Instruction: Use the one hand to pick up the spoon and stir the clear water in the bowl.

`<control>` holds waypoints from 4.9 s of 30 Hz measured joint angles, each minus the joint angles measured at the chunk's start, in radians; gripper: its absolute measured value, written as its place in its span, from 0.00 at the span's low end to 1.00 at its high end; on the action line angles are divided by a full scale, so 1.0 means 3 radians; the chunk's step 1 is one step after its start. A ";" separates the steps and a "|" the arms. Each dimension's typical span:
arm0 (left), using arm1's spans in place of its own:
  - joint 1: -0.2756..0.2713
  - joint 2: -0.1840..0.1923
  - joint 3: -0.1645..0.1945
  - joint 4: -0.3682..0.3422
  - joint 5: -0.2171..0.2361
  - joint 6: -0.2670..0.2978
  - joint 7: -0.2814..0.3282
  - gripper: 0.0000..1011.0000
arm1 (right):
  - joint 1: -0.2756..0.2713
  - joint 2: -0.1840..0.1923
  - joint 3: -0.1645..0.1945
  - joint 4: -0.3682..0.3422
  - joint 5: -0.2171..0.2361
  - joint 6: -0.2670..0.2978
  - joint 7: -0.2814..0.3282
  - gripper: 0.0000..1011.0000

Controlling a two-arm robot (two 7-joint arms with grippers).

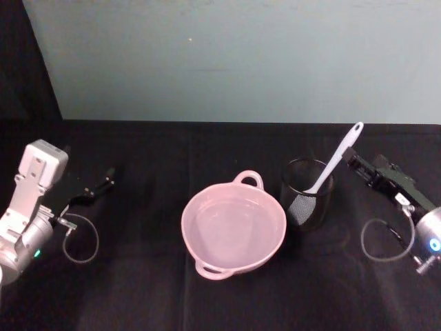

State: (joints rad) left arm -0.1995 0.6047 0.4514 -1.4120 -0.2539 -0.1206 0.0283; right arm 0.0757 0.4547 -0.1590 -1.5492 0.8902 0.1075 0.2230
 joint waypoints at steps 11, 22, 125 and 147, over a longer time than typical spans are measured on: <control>0.0000 0.0000 0.0000 0.0000 0.0000 0.0000 0.0000 0.99 | 0.0363 -0.0144 0.0041 0.0374 0.0829 0.0646 0.0205 0.99; 0.0000 0.0000 0.0000 0.0000 0.0000 0.0000 0.0000 0.99 | 0.0558 -0.0178 -0.0061 0.0637 0.0986 0.0598 0.0494 0.99; 0.0000 0.0000 0.0000 0.0000 0.0000 0.0000 0.0000 0.99 | 0.1021 0.0744 -0.0668 -0.0579 -0.0365 0.0302 0.0632 0.12; 0.0000 0.0000 0.0000 0.0000 0.0000 0.0000 0.0000 0.99 | 0.1012 0.0267 -0.1398 -0.0160 -0.0884 -0.0240 0.1161 0.12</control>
State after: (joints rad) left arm -0.1995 0.6047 0.4514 -1.4120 -0.2539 -0.1206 0.0283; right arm 0.3792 0.5347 -0.5783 -1.5973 0.6250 0.0355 0.5714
